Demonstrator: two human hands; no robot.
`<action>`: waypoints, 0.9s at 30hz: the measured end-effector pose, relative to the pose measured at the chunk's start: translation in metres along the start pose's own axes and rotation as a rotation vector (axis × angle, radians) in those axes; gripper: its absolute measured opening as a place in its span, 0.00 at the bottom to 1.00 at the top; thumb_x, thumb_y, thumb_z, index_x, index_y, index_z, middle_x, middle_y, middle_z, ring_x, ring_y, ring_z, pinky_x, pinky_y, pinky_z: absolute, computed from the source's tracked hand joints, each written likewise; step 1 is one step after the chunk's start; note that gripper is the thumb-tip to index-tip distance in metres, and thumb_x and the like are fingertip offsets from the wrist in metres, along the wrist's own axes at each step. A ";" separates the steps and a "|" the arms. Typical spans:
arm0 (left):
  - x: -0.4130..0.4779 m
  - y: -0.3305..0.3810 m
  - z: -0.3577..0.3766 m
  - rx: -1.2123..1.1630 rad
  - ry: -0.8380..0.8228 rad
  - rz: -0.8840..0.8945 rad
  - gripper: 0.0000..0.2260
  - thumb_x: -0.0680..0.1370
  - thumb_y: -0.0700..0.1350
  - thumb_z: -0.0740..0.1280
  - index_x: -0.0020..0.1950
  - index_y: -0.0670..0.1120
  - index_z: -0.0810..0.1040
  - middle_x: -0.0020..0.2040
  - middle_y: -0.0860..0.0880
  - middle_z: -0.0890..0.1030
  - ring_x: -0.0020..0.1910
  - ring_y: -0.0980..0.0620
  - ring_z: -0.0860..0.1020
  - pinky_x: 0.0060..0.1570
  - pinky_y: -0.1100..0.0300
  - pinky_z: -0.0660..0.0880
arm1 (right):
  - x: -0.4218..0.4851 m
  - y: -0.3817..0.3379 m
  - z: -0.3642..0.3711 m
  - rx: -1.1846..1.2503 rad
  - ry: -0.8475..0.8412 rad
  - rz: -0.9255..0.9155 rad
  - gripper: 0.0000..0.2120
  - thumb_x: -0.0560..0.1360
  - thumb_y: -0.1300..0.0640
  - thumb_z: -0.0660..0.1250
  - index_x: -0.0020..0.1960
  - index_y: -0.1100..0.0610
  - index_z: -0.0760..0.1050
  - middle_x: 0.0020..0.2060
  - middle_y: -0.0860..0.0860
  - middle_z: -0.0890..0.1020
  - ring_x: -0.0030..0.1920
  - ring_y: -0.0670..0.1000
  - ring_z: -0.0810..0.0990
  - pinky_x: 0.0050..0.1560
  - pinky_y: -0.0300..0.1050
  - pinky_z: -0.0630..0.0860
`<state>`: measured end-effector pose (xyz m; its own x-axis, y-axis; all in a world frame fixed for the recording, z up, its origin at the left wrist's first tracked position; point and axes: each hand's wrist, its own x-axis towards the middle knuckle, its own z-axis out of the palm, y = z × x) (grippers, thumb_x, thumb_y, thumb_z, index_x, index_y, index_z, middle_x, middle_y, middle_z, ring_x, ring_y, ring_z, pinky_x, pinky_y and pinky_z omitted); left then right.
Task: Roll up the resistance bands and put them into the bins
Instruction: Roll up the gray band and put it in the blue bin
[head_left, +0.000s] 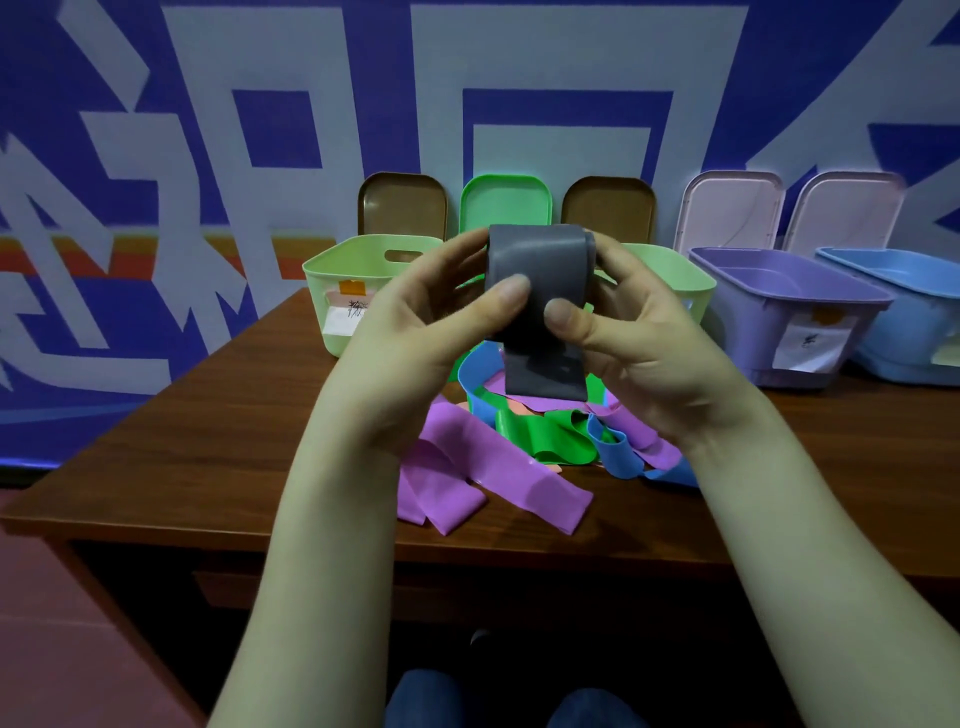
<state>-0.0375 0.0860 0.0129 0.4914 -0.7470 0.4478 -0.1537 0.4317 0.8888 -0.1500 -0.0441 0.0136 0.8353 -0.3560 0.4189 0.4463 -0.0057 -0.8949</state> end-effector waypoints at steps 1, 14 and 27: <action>0.001 -0.001 -0.003 0.011 -0.009 0.011 0.29 0.69 0.42 0.73 0.69 0.43 0.70 0.62 0.47 0.79 0.61 0.52 0.78 0.56 0.61 0.77 | 0.000 0.000 -0.002 -0.004 -0.012 0.001 0.33 0.63 0.61 0.71 0.67 0.55 0.68 0.57 0.55 0.78 0.54 0.51 0.81 0.51 0.48 0.80; 0.008 -0.017 -0.005 -0.184 0.071 0.094 0.28 0.67 0.34 0.71 0.65 0.48 0.71 0.64 0.45 0.76 0.66 0.48 0.74 0.61 0.53 0.75 | 0.001 0.003 0.004 0.118 0.013 0.092 0.20 0.67 0.64 0.66 0.59 0.62 0.74 0.53 0.57 0.82 0.52 0.53 0.82 0.50 0.47 0.81; 0.003 -0.016 -0.009 0.229 -0.038 0.212 0.36 0.64 0.30 0.73 0.67 0.52 0.67 0.58 0.62 0.78 0.65 0.59 0.73 0.69 0.50 0.68 | 0.004 -0.001 -0.003 0.271 -0.034 0.333 0.32 0.70 0.42 0.67 0.68 0.59 0.71 0.66 0.63 0.72 0.65 0.63 0.73 0.61 0.63 0.74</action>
<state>-0.0255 0.0814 -0.0011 0.3958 -0.6730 0.6248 -0.4404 0.4579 0.7723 -0.1481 -0.0480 0.0163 0.9560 -0.2664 0.1231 0.2152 0.3512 -0.9112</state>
